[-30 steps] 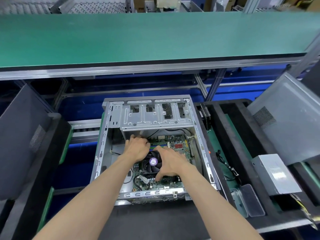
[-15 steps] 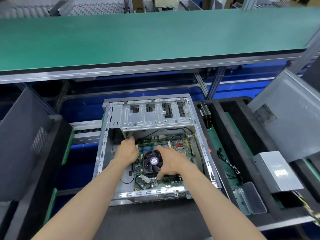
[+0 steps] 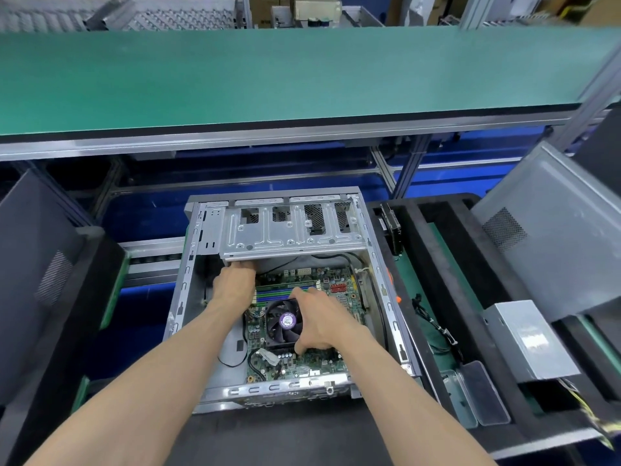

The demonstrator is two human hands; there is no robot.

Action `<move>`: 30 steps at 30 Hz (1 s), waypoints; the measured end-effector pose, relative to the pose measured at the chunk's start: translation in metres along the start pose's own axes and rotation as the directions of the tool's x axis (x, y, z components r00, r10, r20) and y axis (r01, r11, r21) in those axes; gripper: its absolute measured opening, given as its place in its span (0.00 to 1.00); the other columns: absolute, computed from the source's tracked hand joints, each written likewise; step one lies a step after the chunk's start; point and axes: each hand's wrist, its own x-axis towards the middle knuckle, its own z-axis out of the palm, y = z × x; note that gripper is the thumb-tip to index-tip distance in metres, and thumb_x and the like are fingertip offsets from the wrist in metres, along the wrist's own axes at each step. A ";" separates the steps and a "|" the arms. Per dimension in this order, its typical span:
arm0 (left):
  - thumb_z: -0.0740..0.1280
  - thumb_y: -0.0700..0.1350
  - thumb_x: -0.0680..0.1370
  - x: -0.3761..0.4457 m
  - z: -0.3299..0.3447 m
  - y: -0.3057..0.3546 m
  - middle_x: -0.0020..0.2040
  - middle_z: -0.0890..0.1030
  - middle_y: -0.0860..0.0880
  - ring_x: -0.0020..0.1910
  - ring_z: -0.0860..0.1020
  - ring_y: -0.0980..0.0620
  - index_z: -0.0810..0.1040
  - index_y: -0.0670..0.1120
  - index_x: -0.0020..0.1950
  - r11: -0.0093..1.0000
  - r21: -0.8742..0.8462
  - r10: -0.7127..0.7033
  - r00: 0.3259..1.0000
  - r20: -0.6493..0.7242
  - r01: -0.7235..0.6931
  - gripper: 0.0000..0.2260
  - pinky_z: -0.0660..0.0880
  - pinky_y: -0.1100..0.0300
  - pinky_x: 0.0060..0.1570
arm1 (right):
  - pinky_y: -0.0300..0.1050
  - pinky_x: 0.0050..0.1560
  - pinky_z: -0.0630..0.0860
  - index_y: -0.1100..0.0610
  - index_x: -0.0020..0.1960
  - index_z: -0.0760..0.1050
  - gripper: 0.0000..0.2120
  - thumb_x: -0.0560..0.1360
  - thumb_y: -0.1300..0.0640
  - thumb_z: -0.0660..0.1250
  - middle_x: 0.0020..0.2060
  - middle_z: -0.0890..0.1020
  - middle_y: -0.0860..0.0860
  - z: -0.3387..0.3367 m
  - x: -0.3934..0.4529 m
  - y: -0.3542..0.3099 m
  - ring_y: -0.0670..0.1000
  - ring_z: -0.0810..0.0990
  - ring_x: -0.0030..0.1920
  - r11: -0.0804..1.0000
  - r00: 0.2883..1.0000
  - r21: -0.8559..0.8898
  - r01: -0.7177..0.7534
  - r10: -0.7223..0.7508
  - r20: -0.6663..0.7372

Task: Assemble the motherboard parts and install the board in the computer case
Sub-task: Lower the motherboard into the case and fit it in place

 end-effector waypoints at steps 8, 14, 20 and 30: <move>0.62 0.39 0.78 -0.010 -0.006 0.003 0.52 0.79 0.38 0.50 0.77 0.36 0.79 0.39 0.51 0.996 -0.075 -0.051 0.994 -0.092 0.045 0.08 0.71 0.50 0.43 | 0.57 0.52 0.79 0.55 0.70 0.65 0.49 0.56 0.47 0.85 0.59 0.75 0.57 0.002 0.002 0.002 0.61 0.77 0.56 1.000 1.000 0.006 0.013 -0.013 -0.019; 0.58 0.38 0.79 -0.010 -0.007 0.002 0.42 0.76 0.38 0.40 0.72 0.39 0.72 0.41 0.40 0.980 -0.196 -0.035 0.990 -0.138 0.007 0.09 0.69 0.51 0.38 | 0.56 0.52 0.79 0.56 0.71 0.64 0.50 0.56 0.48 0.85 0.61 0.75 0.56 0.002 0.002 0.002 0.61 0.77 0.57 1.000 1.000 0.022 0.010 -0.010 -0.021; 0.62 0.42 0.81 -0.011 -0.009 0.001 0.38 0.74 0.42 0.41 0.77 0.36 0.78 0.39 0.41 0.930 -0.368 -0.042 0.997 -0.060 0.017 0.11 0.74 0.52 0.40 | 0.58 0.55 0.78 0.56 0.73 0.62 0.51 0.58 0.49 0.85 0.65 0.72 0.57 0.003 0.002 0.001 0.63 0.76 0.60 0.999 1.000 0.035 -0.005 0.005 0.003; 0.60 0.37 0.69 -0.044 -0.032 -0.003 0.48 0.80 0.41 0.43 0.72 0.40 0.83 0.49 0.49 0.870 -0.469 -0.212 0.974 -0.077 0.152 0.16 0.69 0.54 0.42 | 0.54 0.55 0.72 0.50 0.71 0.67 0.42 0.68 0.22 0.57 0.66 0.75 0.51 -0.005 -0.007 -0.001 0.57 0.76 0.62 0.972 0.986 0.189 -0.143 0.156 -0.058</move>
